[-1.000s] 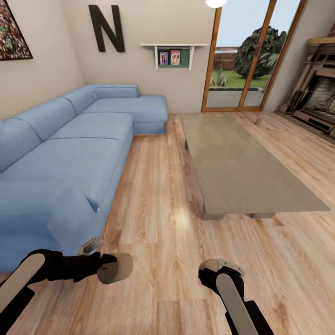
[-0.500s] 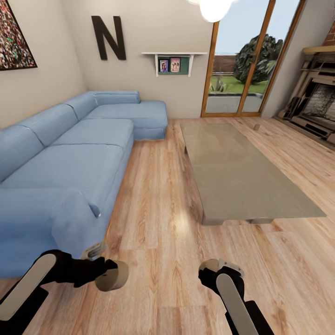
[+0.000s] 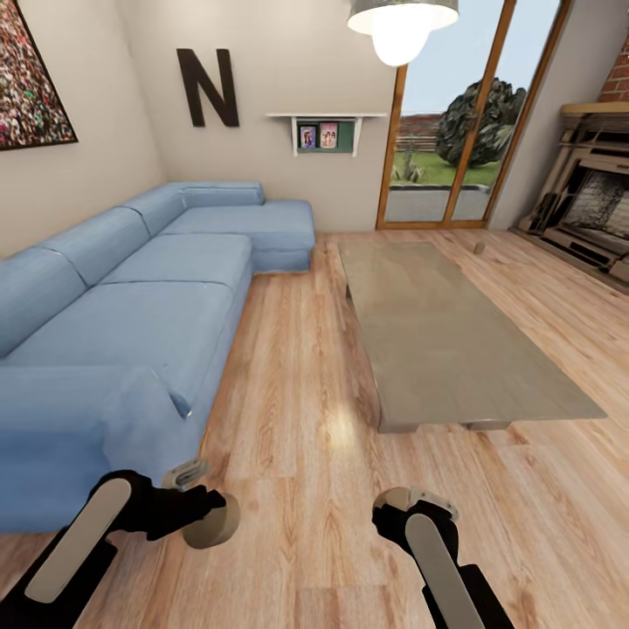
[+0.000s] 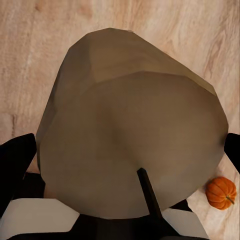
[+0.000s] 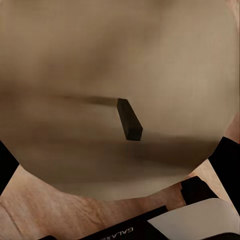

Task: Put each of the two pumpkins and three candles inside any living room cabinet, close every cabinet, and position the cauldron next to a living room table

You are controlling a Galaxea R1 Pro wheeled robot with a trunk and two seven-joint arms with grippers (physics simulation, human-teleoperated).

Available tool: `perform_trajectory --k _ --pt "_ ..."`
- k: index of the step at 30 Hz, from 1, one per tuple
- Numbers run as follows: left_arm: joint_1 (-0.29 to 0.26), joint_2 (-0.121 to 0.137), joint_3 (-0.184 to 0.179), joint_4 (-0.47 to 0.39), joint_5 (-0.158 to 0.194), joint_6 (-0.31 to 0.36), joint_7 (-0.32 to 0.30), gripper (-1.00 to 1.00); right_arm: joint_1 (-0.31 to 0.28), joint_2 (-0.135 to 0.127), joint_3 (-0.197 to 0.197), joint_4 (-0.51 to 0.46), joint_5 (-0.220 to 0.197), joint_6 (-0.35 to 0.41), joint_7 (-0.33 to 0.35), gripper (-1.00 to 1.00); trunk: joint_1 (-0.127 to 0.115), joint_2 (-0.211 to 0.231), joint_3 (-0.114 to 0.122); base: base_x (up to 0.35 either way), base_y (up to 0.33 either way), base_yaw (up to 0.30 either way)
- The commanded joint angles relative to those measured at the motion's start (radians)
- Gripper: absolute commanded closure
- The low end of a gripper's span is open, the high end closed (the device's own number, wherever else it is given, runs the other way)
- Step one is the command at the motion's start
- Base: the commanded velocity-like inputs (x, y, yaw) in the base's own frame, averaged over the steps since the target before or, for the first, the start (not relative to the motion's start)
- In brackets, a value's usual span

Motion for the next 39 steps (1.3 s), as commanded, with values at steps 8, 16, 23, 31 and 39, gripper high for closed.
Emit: perform_trajectory --k 8,16,23,31,39 --pt "-0.001 -0.005 -0.022 0.001 -0.001 0.002 0.012 1.00 -0.001 0.000 0.000 0.000 -0.009 0.006 -0.010 1.00 -0.031 0.056 0.038 0.000 0.000 0.000" --pt "-0.001 -0.005 -0.035 0.001 -0.003 0.002 0.009 1.00 -0.001 0.000 0.000 0.002 -0.009 0.006 -0.010 1.00 -0.061 0.112 0.076 0.000 0.000 0.000" --pt "-0.002 -0.004 -0.035 0.001 -0.003 0.002 0.010 1.00 -0.001 0.000 0.000 0.003 -0.009 0.006 -0.010 1.00 -0.088 0.161 0.109 0.000 0.000 0.000" --pt "-0.001 -0.004 -0.035 0.001 -0.002 0.002 0.010 1.00 -0.001 0.000 -0.001 0.004 -0.009 0.006 -0.010 1.00 -0.119 0.217 0.147 0.000 0.000 0.000" --pt "-0.001 -0.004 -0.035 0.001 -0.001 0.002 0.010 1.00 -0.001 0.000 -0.003 0.004 -0.009 0.006 -0.010 1.00 -0.150 0.273 0.186 -0.110 0.000 0.000"
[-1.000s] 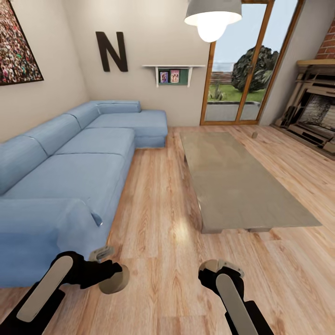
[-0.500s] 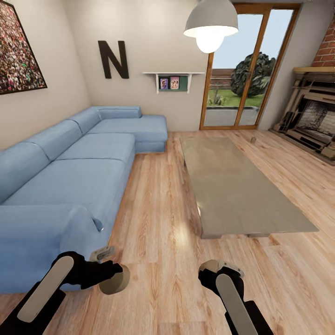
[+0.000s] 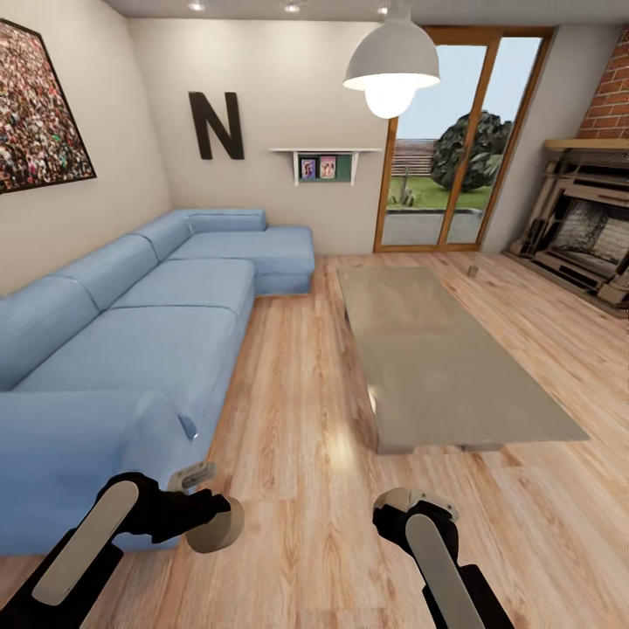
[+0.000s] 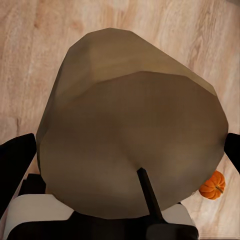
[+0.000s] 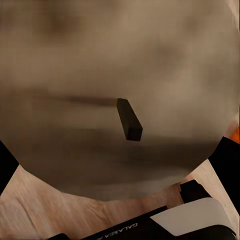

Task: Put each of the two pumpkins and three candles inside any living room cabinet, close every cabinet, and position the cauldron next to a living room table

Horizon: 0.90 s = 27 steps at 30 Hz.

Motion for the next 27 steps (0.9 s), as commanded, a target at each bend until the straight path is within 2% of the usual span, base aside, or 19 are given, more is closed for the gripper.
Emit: perform_trajectory --k 1,8,19,22,27 --pt "-0.001 0.001 -0.001 -0.001 0.009 0.001 0.011 1.00 -0.001 0.000 0.000 -0.001 -0.008 0.006 -0.010 1.00 -0.004 0.007 0.004 -0.210 0.000 0.000" --pt "-0.001 0.001 -0.001 -0.002 0.009 0.001 0.011 1.00 -0.001 0.000 0.000 -0.002 -0.008 0.006 -0.010 1.00 -0.031 0.056 0.037 -0.138 0.000 0.000" --pt "-0.001 0.001 -0.001 -0.002 0.010 0.001 0.011 1.00 -0.001 0.000 0.000 -0.003 -0.008 0.006 -0.010 1.00 -0.073 0.133 0.087 -0.317 0.000 0.041" --pt "-0.001 0.001 -0.001 -0.002 0.010 0.001 0.011 1.00 -0.001 0.000 0.000 -0.003 -0.008 0.006 -0.010 1.00 -0.085 0.154 0.097 -0.329 0.000 0.023" --pt "-0.001 0.001 -0.001 -0.004 0.009 0.001 0.011 1.00 -0.001 0.000 0.000 -0.003 -0.008 0.006 -0.010 1.00 -0.085 0.154 0.098 -0.330 0.000 0.004"
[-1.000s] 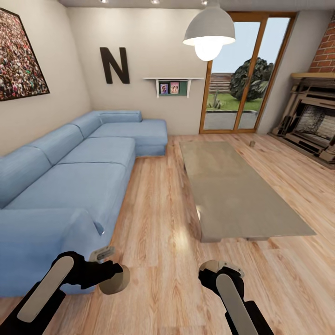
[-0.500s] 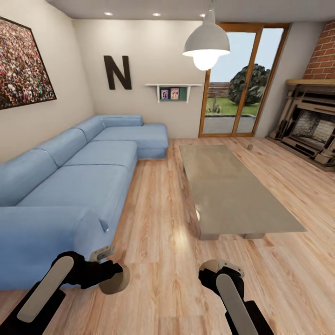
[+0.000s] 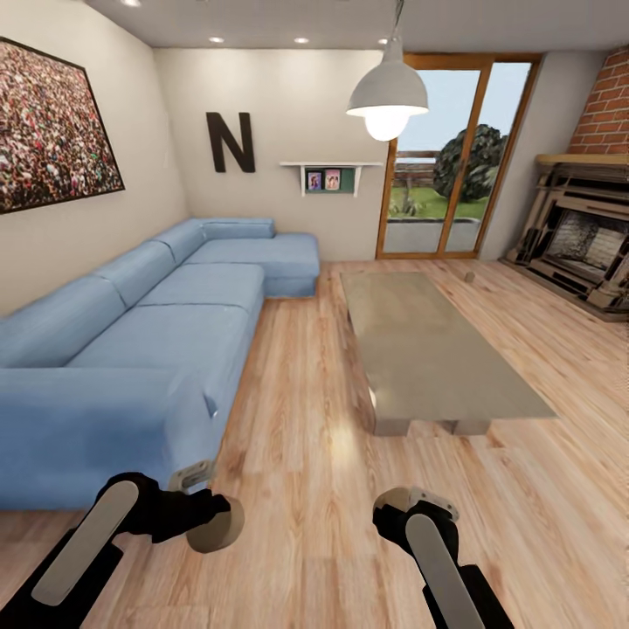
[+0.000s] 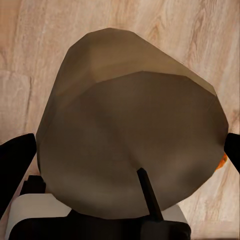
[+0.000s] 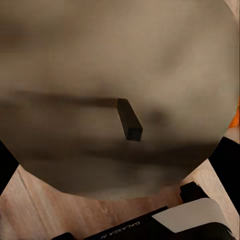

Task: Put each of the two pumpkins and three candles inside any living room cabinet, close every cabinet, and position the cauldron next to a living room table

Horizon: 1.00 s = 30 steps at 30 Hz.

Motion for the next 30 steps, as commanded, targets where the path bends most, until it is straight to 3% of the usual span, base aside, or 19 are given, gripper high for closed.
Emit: perform_trajectory --k 1,30 --pt "-0.001 0.001 -0.001 -0.001 0.010 0.000 0.010 1.00 -0.001 0.000 0.000 -0.001 -0.007 0.006 -0.010 1.00 -0.001 -0.001 -0.001 -0.331 0.000 0.001" --pt "-0.001 0.001 -0.001 -0.003 0.011 0.000 0.010 1.00 -0.001 0.000 -0.001 0.001 -0.009 0.004 -0.009 1.00 -0.001 -0.001 -0.001 -0.318 0.000 0.000"
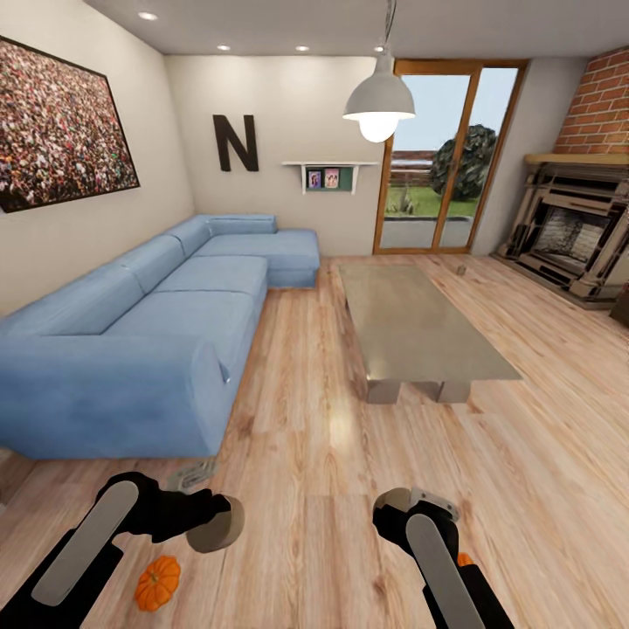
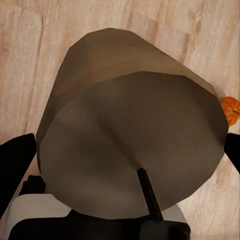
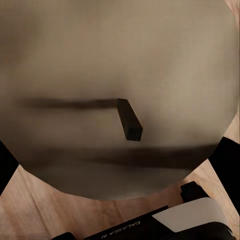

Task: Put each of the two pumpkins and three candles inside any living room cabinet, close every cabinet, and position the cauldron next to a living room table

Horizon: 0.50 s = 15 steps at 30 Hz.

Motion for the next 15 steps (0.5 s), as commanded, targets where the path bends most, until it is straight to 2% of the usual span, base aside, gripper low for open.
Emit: perform_trajectory --k 1,5,15 --pt "-0.001 0.001 -0.001 -0.001 0.010 0.000 0.010 1.00 -0.001 0.000 0.000 -0.001 -0.008 0.006 -0.010 1.00 0.000 -0.001 -0.001 -0.070 0.000 0.000" --pt "-0.001 0.001 -0.001 -0.001 0.010 0.000 0.010 1.00 -0.001 0.000 -0.001 0.000 -0.008 0.005 -0.009 1.00 0.000 -0.001 -0.001 -0.025 0.000 -0.062" --pt "-0.002 0.002 0.002 0.000 0.011 0.000 0.010 1.00 -0.001 0.000 -0.002 0.002 -0.008 0.005 -0.009 1.00 0.000 -0.001 -0.001 -0.001 0.000 -0.259"
